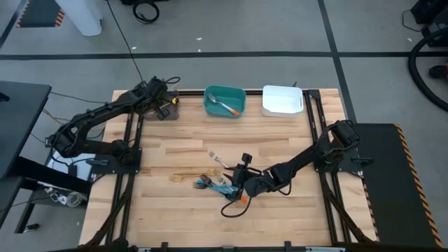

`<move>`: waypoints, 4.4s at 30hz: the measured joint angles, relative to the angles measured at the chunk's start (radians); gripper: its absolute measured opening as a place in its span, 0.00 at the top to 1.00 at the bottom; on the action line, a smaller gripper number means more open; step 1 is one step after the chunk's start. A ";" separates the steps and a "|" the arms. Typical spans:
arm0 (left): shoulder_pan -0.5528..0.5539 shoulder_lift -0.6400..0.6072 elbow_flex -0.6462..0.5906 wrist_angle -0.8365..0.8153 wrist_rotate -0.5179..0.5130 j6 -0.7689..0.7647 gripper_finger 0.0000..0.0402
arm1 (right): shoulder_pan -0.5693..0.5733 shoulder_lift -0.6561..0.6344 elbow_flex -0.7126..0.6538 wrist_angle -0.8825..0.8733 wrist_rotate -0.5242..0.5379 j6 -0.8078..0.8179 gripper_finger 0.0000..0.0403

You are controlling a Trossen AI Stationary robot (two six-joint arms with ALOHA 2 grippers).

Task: Sort silverware by color (type)
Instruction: Put the gold fork into the black bin

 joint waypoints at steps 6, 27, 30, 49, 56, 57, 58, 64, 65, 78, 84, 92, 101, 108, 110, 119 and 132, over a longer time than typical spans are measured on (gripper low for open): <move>0.013 0.000 -0.030 0.082 -0.038 0.008 0.95 | 0.000 0.000 0.000 0.024 -0.010 -0.019 0.73; 0.028 0.001 -0.151 0.172 -0.094 -0.004 0.95 | 0.000 0.000 0.000 0.052 -0.044 -0.038 0.73; 0.028 0.001 -0.154 0.181 -0.086 0.012 0.95 | 0.000 0.000 0.000 0.052 -0.044 -0.042 0.73; 0.136 0.001 -0.154 0.206 0.087 0.086 0.95 | 0.000 0.000 0.000 0.058 -0.070 -0.044 0.73; 0.136 0.001 -0.153 0.165 0.105 0.153 0.95 | 0.000 0.000 0.000 0.059 -0.070 -0.044 0.73; 0.136 0.001 -0.153 0.157 0.105 0.161 0.95 | 0.000 0.000 0.000 0.059 -0.071 -0.044 0.73; 0.136 0.001 -0.153 0.151 0.105 0.174 0.95 | 0.000 0.000 0.000 0.059 -0.074 -0.043 0.73; 0.136 0.001 -0.153 0.140 0.110 0.207 0.95 | 0.000 0.000 0.000 0.073 -0.090 -0.044 0.73; 0.136 0.001 -0.153 0.139 0.112 0.207 0.95 | 0.000 0.000 0.000 0.073 -0.090 -0.044 0.73; 0.125 0.072 -0.151 0.151 0.129 0.229 0.95 | 0.000 0.000 0.000 0.073 -0.090 -0.044 0.73; 0.125 0.085 -0.151 0.167 0.131 0.231 0.95 | 0.000 0.000 0.000 0.074 -0.089 -0.048 0.73; 0.125 0.085 -0.152 0.167 0.131 0.210 0.93 | 0.000 0.000 0.000 0.074 -0.089 -0.048 0.73; 0.095 0.085 -0.153 0.177 0.089 0.180 0.75 | 0.000 0.000 0.000 0.074 -0.089 -0.048 0.73; 0.059 0.085 -0.153 0.185 0.074 0.186 0.69 | 0.000 0.000 0.000 0.075 -0.089 -0.048 0.73; 0.062 0.085 -0.153 0.192 0.075 0.183 0.70 | 0.000 0.000 0.000 0.076 -0.089 -0.048 0.73; 0.111 0.098 -0.153 0.193 0.120 0.118 0.75 | 0.000 0.000 0.000 0.084 -0.089 -0.051 0.73; 0.106 0.105 -0.141 0.173 0.169 0.087 0.95 | 0.000 0.000 0.000 0.104 -0.089 -0.071 0.73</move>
